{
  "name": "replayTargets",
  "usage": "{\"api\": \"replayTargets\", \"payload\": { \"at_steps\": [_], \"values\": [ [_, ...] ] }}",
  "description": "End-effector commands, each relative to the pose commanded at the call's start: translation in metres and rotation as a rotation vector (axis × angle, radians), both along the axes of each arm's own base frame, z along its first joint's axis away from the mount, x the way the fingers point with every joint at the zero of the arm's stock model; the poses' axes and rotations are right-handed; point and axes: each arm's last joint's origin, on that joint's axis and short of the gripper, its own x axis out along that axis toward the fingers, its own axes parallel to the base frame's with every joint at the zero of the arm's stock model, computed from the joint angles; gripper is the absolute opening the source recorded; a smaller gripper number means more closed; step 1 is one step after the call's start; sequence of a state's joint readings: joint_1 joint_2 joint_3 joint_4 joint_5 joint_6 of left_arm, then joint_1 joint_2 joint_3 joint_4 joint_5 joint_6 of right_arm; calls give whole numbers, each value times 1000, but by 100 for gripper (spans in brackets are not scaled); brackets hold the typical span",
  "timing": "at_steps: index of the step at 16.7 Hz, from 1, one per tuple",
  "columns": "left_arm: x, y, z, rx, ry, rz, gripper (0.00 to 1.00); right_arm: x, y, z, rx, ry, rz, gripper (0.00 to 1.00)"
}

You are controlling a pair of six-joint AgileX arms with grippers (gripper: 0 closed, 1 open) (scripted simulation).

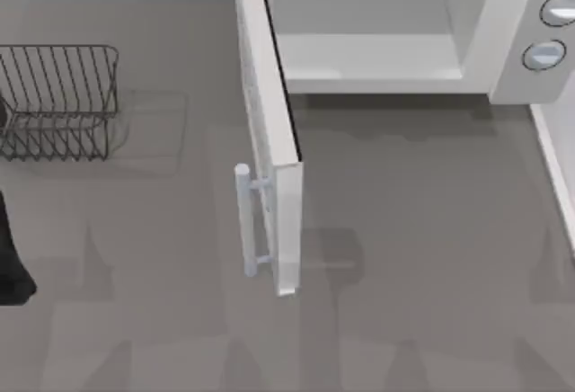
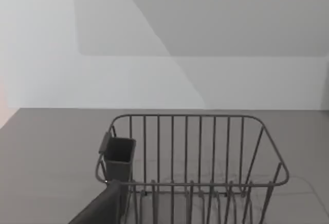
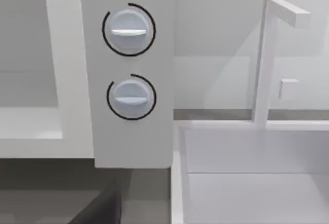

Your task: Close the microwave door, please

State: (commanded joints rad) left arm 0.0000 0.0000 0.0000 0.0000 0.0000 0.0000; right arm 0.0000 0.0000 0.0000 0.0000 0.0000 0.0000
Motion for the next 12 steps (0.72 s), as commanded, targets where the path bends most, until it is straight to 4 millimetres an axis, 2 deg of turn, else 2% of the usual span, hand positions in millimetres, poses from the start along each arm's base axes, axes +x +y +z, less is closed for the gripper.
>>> {"api": "replayTargets", "payload": {
  "at_steps": [3,6,9,12],
  "values": [
    [0,0,1,4,7,-6,100,0,0,0,0,0,0,100],
    [1,-4,16,45,66,-56,100,0,0,0,0,0,0,100],
    [5,-9,43,121,171,-137,100,0,0,0,0,0,0,100],
    [17,-16,78,223,305,-244,100,0,0,0,0,0,0,100]
  ]
}}
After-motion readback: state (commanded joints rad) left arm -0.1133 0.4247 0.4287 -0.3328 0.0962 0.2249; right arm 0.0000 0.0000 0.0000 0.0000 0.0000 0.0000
